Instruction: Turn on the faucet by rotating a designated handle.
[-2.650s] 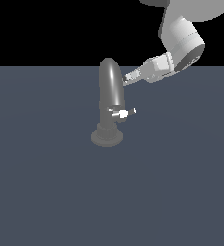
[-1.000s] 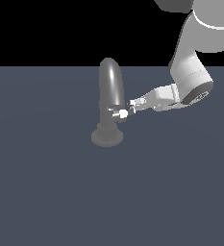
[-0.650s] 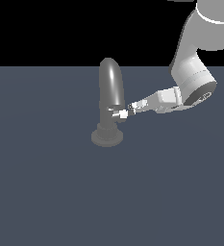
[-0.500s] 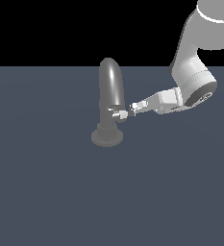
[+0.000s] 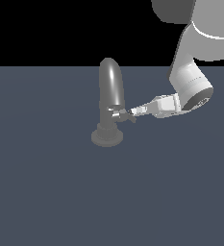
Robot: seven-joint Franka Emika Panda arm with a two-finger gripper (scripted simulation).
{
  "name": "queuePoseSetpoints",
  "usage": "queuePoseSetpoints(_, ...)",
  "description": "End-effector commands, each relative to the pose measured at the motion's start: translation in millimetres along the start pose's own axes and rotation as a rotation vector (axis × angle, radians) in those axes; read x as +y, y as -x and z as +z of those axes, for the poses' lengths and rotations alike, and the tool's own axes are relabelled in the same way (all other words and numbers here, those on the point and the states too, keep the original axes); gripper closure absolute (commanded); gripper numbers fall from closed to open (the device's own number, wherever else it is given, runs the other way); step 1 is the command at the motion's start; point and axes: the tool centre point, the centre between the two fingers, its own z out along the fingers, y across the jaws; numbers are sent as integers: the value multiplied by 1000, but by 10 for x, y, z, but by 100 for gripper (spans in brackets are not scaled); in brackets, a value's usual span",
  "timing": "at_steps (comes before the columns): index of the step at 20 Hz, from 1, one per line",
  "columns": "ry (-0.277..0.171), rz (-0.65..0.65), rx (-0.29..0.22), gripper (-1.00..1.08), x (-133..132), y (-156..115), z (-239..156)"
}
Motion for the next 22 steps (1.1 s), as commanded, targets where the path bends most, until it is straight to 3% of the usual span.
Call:
queuePoseSetpoints(1,-9,62,-19,108,-93,-516,12)
queuePoseSetpoints(3,-9,64,-20,108,-109,-572,13)
queuePoseSetpoints(4,-1,-6,1,108,-59,-87,1)
queuePoseSetpoints(22,-5,33,-11,108,-401,-464,6)
